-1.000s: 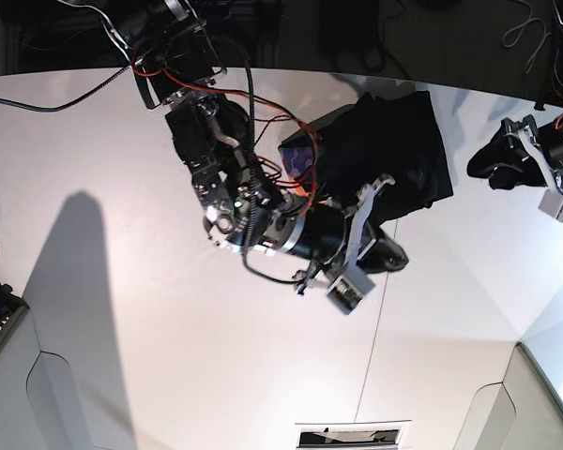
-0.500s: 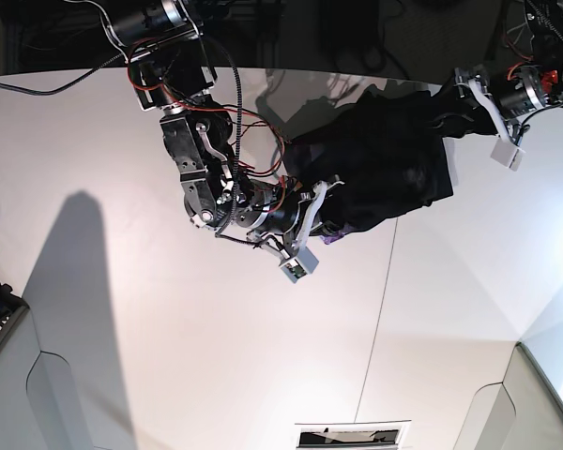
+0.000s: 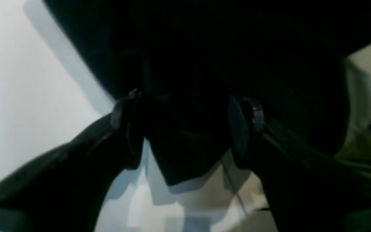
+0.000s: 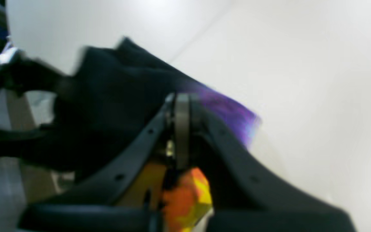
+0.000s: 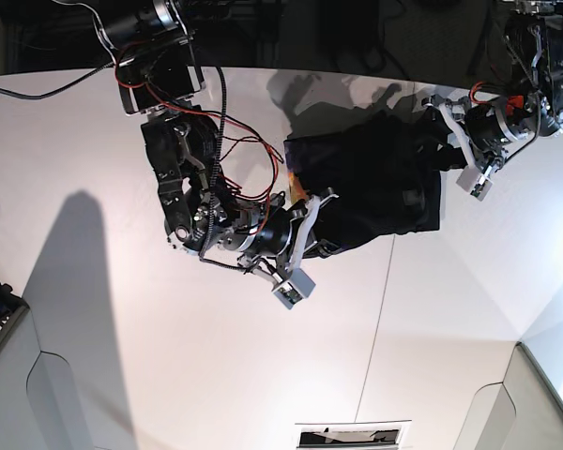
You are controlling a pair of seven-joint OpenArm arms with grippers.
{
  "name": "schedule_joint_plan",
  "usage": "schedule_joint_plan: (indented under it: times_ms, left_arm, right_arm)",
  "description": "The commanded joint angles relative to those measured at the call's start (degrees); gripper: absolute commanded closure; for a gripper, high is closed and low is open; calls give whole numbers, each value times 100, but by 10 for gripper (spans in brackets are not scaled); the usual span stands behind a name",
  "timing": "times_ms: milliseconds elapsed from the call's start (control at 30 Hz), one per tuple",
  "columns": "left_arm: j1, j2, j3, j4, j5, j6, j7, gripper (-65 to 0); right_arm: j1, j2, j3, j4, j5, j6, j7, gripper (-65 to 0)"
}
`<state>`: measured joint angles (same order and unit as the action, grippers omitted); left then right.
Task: Layout the t-shirt on the table in an organized manner, then fold the t-shirt properly
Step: 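Lift the bundle with both grippers and fold it over onto itself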
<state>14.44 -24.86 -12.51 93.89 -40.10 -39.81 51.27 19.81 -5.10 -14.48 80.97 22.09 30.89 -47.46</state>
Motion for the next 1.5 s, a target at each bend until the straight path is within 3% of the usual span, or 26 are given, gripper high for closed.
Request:
schedule_joint_plan:
  times_ms: [0, 333, 467, 600, 733, 967, 1067, 1133, 1300, 1467]
  left_arm:
    - [-227, -125, 120, -94, -7, -19, -125, -416]
    - [-2264, -153, 1676, -1781, 221, -19, -909, -416]
    - [-2983, 164, 2315, -2004, 223, -19, -1231, -416]
    - [-3528, 597, 2496, -2041, 168, -19, -951, -416]
    - [-3884, 522, 2243, -1849, -579, -19, -319, -416]
    - [-3877, -87, 1674, -1561, -1884, -19, 479, -416]
    - [-3624, -186, 1613, -1346, -2490, -19, 973, -416]
    - [-3320, -179, 1615, -997, -2529, -19, 1027, -416]
    - [-2623, 138, 1620, -57, -2472, -19, 931, -416]
    - [-2288, 697, 1624, -4, -2035, -19, 734, -416]
  right_arm:
    - [129, 46, 57, 197, 85, 37, 50, 0]
    - [125, 636, 1379, 411, 356, 20, -24, 0]
    - [125, 717, 1735, 411, 367, 20, -33, 0]
    - [127, 730, 1919, 385, 363, 20, -28, 0]
    - [66, 730, 1934, 352, 170, 20, 138, 0]
    - [-24, 730, 1934, -20, -501, 20, 966, 0]
    - [-13, 737, 1934, -470, -1062, 20, 1392, 0]
    - [-11, 739, 1934, -758, -1294, 17, 1615, 0]
    - [66, 750, 1934, -1027, -1119, 20, 1683, 0]
    - [114, 782, 1934, -726, -695, 20, 1244, 0]
